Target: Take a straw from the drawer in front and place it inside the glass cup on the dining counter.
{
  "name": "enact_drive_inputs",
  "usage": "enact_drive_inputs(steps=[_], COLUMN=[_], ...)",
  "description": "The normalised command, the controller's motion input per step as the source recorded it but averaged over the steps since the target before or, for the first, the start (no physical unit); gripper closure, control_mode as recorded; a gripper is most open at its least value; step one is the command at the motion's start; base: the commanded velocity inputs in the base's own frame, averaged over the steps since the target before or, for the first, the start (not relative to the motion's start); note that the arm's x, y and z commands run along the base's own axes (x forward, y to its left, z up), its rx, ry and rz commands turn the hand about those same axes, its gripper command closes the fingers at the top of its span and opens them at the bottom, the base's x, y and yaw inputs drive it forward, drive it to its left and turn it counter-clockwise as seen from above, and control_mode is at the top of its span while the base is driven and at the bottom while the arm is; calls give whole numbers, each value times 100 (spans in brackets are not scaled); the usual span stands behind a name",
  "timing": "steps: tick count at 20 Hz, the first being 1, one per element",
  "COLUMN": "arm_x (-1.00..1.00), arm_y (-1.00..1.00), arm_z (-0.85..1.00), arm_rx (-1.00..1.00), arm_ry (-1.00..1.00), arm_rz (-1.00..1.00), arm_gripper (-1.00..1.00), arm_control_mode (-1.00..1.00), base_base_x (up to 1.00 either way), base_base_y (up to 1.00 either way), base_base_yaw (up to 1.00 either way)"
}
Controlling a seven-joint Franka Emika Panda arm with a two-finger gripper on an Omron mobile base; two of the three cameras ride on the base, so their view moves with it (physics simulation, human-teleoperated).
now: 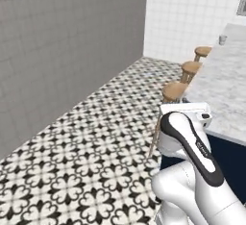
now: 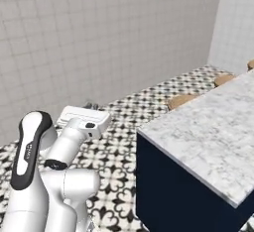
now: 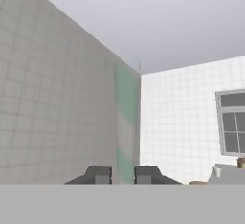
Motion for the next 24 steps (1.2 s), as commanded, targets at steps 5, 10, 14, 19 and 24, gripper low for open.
enact_drive_inputs(steps=[5,10,14,19,24], arm_x=[0,0,0,0,0], arm_y=[0,0,0,0,0], arm_z=[0,0,0,0,0], arm_rx=[0,0,0,0,0], arm_ry=[0,0,0,0,0], arm_rz=[0,0,0,0,0], arm_gripper=[100,100,100,100,100], arm_control_mode=[100,100,100,100,100], base_base_x=[76,83,86,95,100], base_base_y=[93,94,93,94,100], base_base_yaw=[-59,-58,-58,-54,-51])
